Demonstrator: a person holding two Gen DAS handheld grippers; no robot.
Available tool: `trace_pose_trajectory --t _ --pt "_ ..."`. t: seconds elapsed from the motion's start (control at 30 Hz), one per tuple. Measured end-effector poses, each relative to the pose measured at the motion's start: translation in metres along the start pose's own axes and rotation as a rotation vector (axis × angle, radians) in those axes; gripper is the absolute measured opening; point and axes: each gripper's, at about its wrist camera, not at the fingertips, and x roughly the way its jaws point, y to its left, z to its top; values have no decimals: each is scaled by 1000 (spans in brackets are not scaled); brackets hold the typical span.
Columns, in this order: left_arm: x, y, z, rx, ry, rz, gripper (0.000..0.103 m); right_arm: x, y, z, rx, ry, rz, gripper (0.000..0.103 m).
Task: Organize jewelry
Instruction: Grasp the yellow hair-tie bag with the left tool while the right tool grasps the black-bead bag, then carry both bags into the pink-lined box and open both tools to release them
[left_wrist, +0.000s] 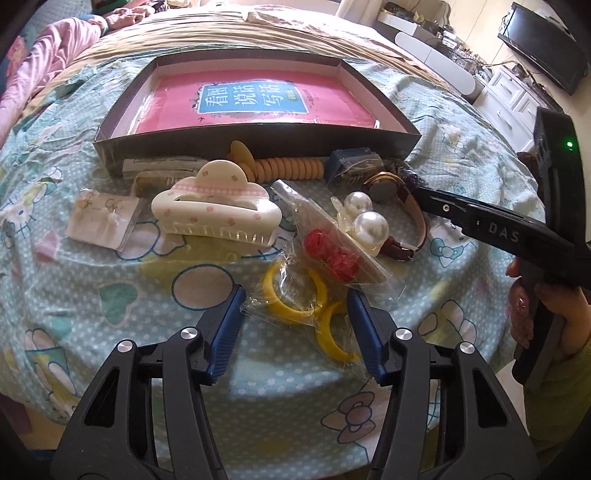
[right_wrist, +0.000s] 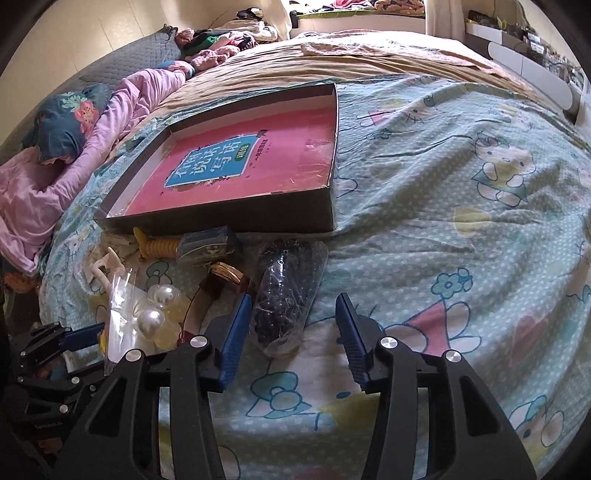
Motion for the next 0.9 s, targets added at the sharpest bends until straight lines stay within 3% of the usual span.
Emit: trace_pose_trajectory --t 0.13,0.17,0.2,0.63,0.9 --pt "-3 2 -1 -9 -7 -15 45 7 -12 1 57 17 55 41" --pt "-4 3 -1 -13 -11 -19 39 7 -14 1 64 16 75 30" --pt "-8 5 -2 -18 -22 -21 32 7 -15 1 71 17 114 28" --pt "-42 29 -4 -53 -109 -10 24 -37 -15 -6 49 -105 43 25" --pt "-55 46 6 -94 -147 -1 24 -64 -18 1 61 -162 43 25"
